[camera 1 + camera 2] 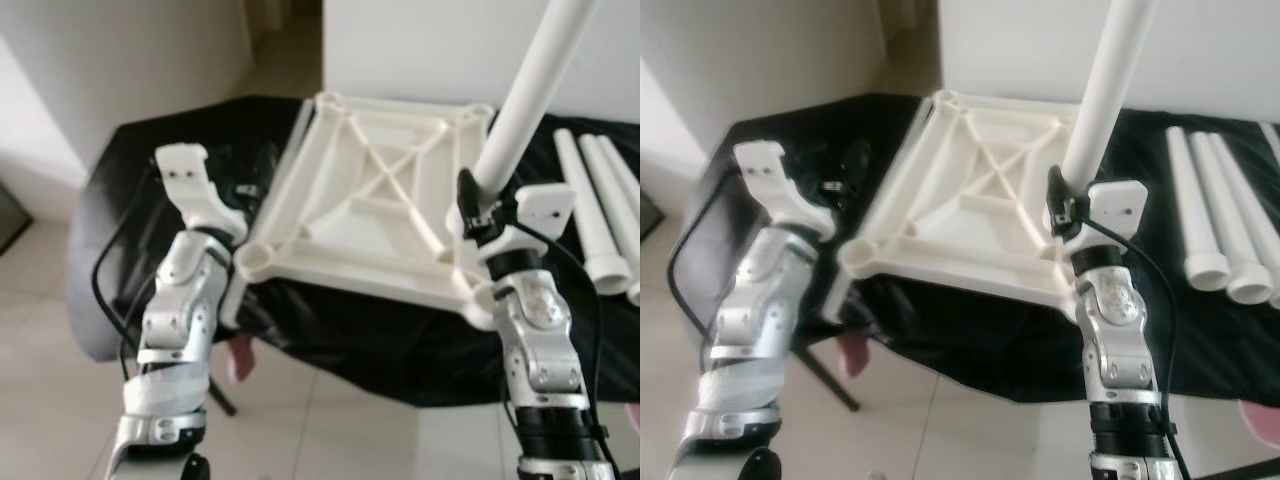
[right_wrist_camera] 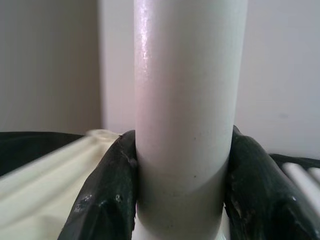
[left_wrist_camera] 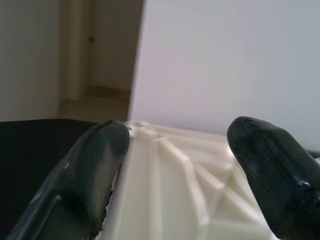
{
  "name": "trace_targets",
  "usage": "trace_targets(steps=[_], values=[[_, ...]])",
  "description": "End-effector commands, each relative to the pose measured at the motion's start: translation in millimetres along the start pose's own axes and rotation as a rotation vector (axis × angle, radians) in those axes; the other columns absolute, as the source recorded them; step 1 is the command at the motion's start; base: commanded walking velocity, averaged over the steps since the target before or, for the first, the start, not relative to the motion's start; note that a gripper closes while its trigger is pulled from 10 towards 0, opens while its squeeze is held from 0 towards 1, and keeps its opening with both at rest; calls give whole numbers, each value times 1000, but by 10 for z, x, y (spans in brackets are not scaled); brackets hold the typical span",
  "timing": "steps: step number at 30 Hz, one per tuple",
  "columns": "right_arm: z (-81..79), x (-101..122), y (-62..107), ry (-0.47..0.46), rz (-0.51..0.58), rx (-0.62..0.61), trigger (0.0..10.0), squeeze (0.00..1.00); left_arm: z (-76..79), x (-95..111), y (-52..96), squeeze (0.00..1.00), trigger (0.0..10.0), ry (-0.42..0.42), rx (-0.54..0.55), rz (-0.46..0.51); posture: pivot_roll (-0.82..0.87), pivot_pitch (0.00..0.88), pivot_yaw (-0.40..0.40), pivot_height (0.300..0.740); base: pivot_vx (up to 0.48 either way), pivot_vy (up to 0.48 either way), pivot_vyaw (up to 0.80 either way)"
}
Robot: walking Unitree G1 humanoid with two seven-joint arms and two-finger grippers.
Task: Building children table
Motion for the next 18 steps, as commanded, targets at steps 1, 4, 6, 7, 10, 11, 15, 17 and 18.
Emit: trace_targets(steps=[1,4,6,7,10,11,15,17,18], values=[[-5,54,-17,-9,30,4,10000,0,90,32,25,0,10000,1,-81,23,-24,25,14,740,0,0,0],[-16,49,-20,-11,30,7,10000,0,81,42,35,0,10000,15,-79,28,-23,25,14,740,0,0,0],[-27,45,-15,-14,30,10,10000,0,77,47,49,0,10000,14,-78,30,-21,22,12,740,0,0,0],[-32,44,-14,-16,30,12,10000,0,78,49,55,0,10000,12,-79,31,-20,21,12,740,0,0,0],[-34,34,-14,-15,27,12,10000,0,84,42,66,0,10000,6,-84,29,-19,21,11,740,0,0,0],[-33,31,-13,-15,26,12,10000,0,91,39,70,0,10000,8,-89,28,-18,20,12,740,0,0,0],[-21,-7,3,-14,13,8,10000,0,174,-32,87,0,10000,5,-145,-5,-17,16,14,740,0,0,0],[-19,-22,10,-12,8,7,10000,0,209,-60,96,0,10000,0,-168,-19,-17,16,14,740,0,0,0],[-18,-52,26,-9,-4,5,10000,0,299,-119,124,0,10000,-9,-222,-46,-16,16,15,740,0,0,0]])
Point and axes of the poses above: a point about 5 cm out from each wrist's last joint towards the gripper, its own y axis pointing back from the gripper into the wrist, its own x axis along the axis of the wrist's last joint, z = x × y, the point moved 6 cm from there along -y, pointing out of the wrist towards the gripper, and after that the axes turned 5 degrees about -y, right-handed, at the moved point
